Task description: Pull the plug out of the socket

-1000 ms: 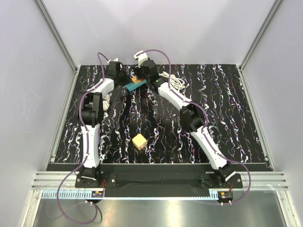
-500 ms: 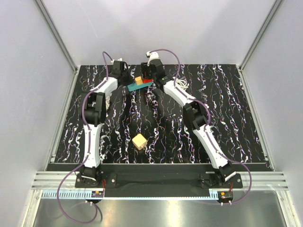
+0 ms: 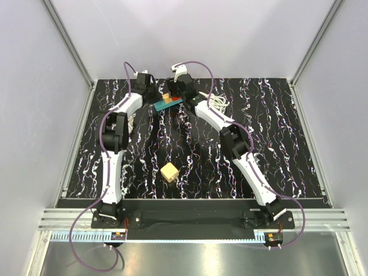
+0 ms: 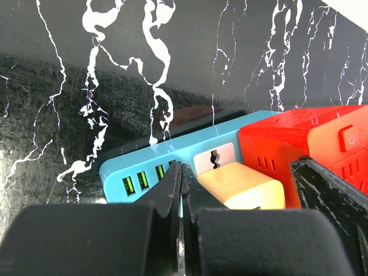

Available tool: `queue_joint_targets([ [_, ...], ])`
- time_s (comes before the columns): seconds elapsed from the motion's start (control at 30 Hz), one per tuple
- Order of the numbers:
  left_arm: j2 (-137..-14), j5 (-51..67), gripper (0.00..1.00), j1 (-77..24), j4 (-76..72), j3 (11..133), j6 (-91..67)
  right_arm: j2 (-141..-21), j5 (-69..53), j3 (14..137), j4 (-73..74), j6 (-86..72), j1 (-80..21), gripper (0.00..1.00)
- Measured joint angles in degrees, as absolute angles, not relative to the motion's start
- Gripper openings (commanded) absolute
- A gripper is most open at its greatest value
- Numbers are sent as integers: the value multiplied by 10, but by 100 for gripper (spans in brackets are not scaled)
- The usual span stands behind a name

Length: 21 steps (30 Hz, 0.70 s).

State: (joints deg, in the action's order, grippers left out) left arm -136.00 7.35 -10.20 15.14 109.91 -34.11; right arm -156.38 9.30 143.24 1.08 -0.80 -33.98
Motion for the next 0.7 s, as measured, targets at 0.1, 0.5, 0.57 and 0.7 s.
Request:
queue_joint_targets([
  [0.1, -1360, 72, 0, -102, 152, 1099, -340, -1563, 77, 1426, 11, -36, -331, 0],
  [0.5, -1358, 93, 0, -98, 129, 1082, -332, -1553, 39, 1394, -3, -57, -318, 0],
  [0.57, -1342, 116, 1, -92, 85, 1039, -334, -1544, 31, 1376, -12, -52, -317, 0],
  [0.7, -1279, 142, 27, -81, 35, 932, -330, -1518, -5, 1330, -25, -38, -319, 0],
])
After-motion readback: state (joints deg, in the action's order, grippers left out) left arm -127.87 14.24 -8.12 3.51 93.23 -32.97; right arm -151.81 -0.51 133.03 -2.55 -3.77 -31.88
